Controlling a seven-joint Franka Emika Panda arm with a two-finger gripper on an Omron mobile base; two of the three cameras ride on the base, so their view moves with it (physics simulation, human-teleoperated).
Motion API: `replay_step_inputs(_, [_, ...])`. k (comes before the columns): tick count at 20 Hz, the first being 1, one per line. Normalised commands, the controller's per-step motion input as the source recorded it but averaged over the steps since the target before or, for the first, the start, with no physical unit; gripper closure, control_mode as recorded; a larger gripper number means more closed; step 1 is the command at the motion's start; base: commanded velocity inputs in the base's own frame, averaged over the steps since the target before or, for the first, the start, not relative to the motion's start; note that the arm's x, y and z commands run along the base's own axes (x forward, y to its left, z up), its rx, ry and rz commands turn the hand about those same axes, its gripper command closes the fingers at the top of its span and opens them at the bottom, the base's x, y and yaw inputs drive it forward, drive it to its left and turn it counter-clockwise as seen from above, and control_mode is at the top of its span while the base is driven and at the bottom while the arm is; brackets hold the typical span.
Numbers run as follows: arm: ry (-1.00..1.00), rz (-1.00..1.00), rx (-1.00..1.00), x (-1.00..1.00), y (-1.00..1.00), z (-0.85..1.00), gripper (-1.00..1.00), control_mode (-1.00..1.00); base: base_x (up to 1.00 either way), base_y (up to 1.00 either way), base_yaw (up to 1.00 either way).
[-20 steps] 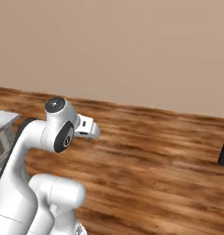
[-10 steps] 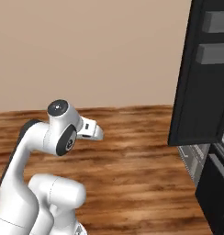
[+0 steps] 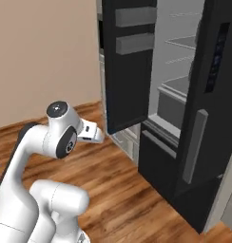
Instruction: Pick the two oranges from the fridge and place them on the plate next to the blender to make a fruit smoothie.
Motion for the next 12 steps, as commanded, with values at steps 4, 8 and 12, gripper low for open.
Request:
replay_step_inputs(4, [0.00,0.00,0.00,0.00,0.00,0.00,-1.00,1.00,0.77,0.65,-0.60])
replay_step_inputs(8, [0.00,0.00,0.00,0.00,0.00,0.00,-1.00,1.00,0.91,0.66,-0.54])
replay_step_inputs(12, [0.00,0.00,0.00,0.00,0.00,0.00,-1.00,1.00,0.67,0.50,-0.58])
